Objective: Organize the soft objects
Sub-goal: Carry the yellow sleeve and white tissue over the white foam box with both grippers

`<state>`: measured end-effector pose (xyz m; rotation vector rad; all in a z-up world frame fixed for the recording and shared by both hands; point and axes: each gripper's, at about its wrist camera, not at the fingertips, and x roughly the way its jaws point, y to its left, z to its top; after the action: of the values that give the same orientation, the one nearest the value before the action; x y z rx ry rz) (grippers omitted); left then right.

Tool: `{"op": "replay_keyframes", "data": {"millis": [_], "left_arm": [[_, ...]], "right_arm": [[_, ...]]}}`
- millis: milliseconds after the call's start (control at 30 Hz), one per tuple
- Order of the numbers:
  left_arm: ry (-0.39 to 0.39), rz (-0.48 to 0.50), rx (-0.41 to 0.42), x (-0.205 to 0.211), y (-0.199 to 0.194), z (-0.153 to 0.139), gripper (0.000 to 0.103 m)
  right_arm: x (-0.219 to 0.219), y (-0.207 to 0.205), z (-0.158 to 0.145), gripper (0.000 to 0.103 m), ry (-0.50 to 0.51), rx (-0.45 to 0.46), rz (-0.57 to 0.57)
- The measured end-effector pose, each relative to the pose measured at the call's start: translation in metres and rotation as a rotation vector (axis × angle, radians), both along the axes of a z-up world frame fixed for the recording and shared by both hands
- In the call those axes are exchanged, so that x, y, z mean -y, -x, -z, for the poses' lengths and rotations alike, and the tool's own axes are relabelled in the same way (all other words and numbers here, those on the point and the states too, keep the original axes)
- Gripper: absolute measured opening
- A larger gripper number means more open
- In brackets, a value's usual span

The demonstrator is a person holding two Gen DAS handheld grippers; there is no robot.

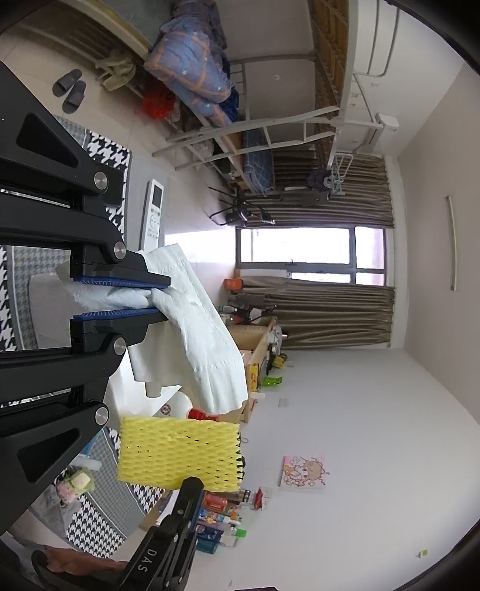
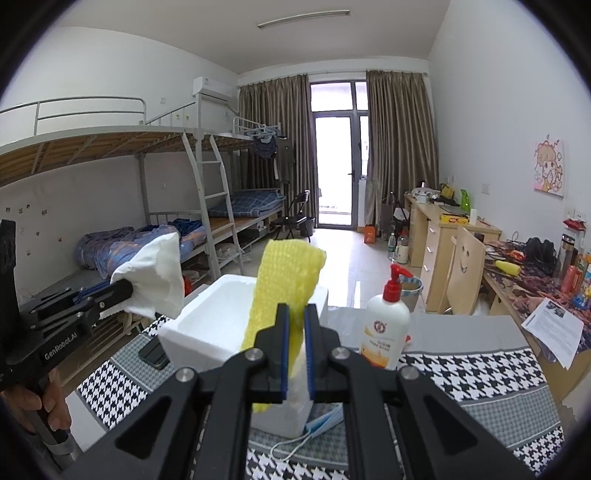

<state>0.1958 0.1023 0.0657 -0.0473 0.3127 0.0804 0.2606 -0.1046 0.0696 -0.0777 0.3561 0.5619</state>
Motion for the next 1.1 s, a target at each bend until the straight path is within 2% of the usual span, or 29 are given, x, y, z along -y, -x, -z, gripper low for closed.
{"op": "replay_keyframes", "data": {"millis": [433, 733, 933, 1100], "left_arm": [[-0.011, 0.004, -0.022, -0.006, -0.027, 0.002, 0.011], [-0.004, 0.002, -0.042, -0.009, -0.043, 0.004, 0.011], [-0.006, 0.022, -0.04, -0.013, -0.046, 0.005, 0.011], [-0.002, -0.004, -0.02, -0.024, -0.035, 0.005, 0.011]], "right_arm": [[-0.013, -0.026, 0.0, 0.01, 0.031, 0.017, 0.02], [-0.022, -0.045, 0.004, 0.01, 0.041, -0.016, 0.022], [-0.031, -0.049, 0.004, 0.01, 0.049, -0.028, 0.018], [-0.043, -0.048, 0.008, 0.01, 0.052, -0.036, -0.007]]}}
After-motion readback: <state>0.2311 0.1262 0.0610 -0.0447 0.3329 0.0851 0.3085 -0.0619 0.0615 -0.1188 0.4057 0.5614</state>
